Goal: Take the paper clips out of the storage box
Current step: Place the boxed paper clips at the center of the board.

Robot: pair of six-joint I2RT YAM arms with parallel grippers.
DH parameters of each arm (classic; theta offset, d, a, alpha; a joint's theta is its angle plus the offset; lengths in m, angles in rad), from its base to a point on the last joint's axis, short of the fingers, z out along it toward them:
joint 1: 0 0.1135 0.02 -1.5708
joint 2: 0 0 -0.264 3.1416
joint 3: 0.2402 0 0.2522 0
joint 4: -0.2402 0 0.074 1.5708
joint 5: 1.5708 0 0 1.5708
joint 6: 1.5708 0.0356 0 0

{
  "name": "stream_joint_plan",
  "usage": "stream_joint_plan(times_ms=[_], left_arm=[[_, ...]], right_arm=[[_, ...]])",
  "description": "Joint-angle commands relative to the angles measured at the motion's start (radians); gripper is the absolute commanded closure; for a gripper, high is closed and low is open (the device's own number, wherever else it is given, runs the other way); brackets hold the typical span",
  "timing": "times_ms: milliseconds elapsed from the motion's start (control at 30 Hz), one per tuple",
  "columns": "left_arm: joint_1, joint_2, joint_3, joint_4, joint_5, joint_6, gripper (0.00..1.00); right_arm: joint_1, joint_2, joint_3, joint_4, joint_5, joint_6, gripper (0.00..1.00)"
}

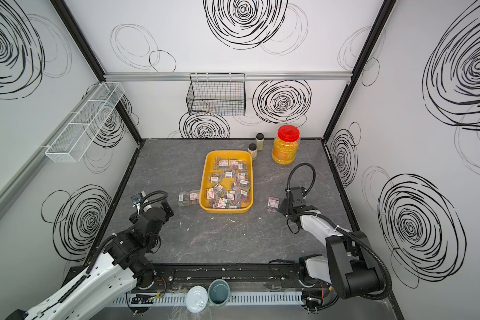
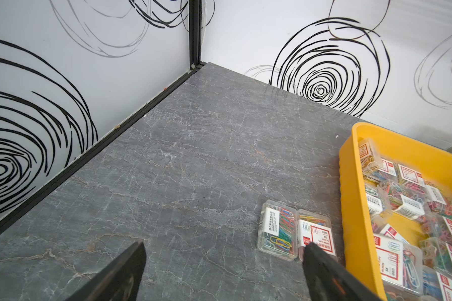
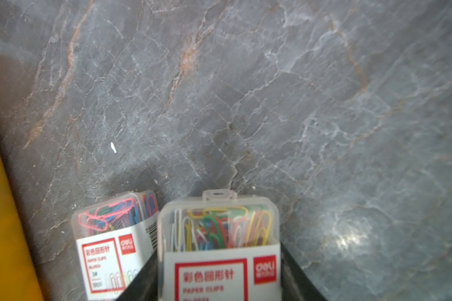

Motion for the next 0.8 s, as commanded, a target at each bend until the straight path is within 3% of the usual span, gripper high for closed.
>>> stream_joint_plan(times_ms=[0, 167, 467, 767], left_arm=[[0.004, -0.002, -0.002, -0.005, -0.029, -0.015, 0.03], [0.005, -0.01, -0.003, -0.009, -0.027, -0.017, 0.02], [0.005, -0.014, -0.006, -0.007, -0.027, -0.017, 0.02], [0.005, -0.014, -0.007, -0.006, -0.024, -0.015, 0.02]], right_arm=[[-0.001, -0.014, 0.01, 0.009, -0.019, -0.015, 0.41], [-0.008, -0.038, 0.01, 0.001, -0.017, -0.02, 0.35], [-0.043, -0.113, -0.035, 0.032, -0.085, -0.011, 0.41], [-0.044, -0.116, -0.071, 0.072, -0.089, 0.005, 0.38]])
